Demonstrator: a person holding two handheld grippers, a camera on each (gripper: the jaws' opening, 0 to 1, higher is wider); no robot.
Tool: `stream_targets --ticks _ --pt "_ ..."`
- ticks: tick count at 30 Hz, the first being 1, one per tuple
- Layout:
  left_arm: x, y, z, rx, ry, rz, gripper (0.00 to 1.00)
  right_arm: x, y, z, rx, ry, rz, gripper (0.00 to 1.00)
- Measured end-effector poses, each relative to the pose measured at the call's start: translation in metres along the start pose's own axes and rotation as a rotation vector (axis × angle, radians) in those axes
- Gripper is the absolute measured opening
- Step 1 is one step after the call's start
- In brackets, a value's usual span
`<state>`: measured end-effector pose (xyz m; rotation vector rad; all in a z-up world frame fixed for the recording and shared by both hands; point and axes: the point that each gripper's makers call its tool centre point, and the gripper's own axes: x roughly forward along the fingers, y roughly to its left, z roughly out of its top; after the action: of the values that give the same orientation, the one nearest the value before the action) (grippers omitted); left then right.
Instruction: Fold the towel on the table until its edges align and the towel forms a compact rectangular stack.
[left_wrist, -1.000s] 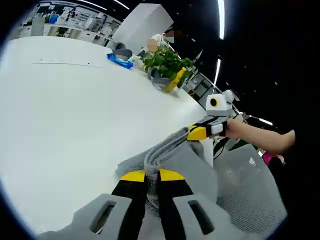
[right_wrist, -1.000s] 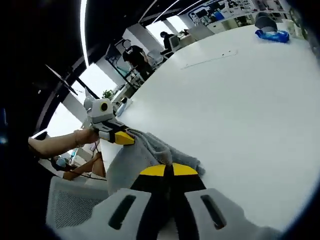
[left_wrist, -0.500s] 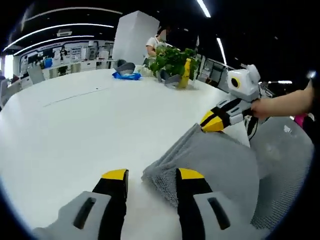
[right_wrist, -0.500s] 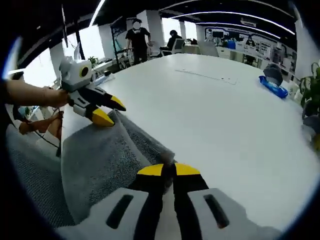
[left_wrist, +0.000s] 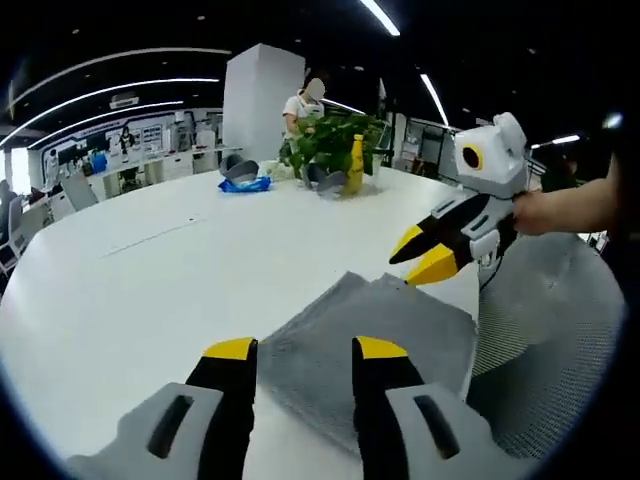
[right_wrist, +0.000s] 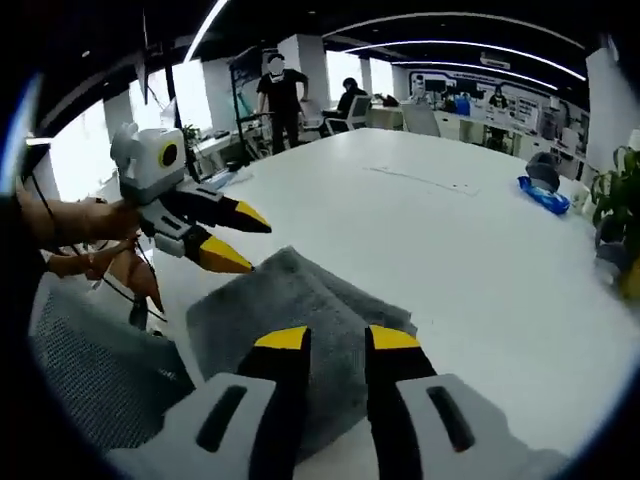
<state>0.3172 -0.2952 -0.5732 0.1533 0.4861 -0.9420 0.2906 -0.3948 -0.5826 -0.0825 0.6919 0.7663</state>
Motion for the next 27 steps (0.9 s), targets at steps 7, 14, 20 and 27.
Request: stream_targets --ticks 7,14,20,27 --pt "0.006 -0.028 -0.051 0.043 0.191 -0.043 0.47 0.011 0.011 -0.064 -0.135 0.238 -0.013 0.23" --pt "0.024 -0.024 -0.063 0.079 0.278 -0.016 0.48 0.024 0.004 -0.058 -0.125 0.250 -0.008 0.23" --pt "0.035 -0.006 -0.055 0.037 0.263 -0.007 0.48 0.032 -0.017 -0.046 -0.113 0.231 -0.009 0.22" --pt "0.057 0.021 -0.042 0.033 0.258 -0.010 0.48 0.049 -0.045 -0.028 -0.126 0.222 -0.010 0.22"
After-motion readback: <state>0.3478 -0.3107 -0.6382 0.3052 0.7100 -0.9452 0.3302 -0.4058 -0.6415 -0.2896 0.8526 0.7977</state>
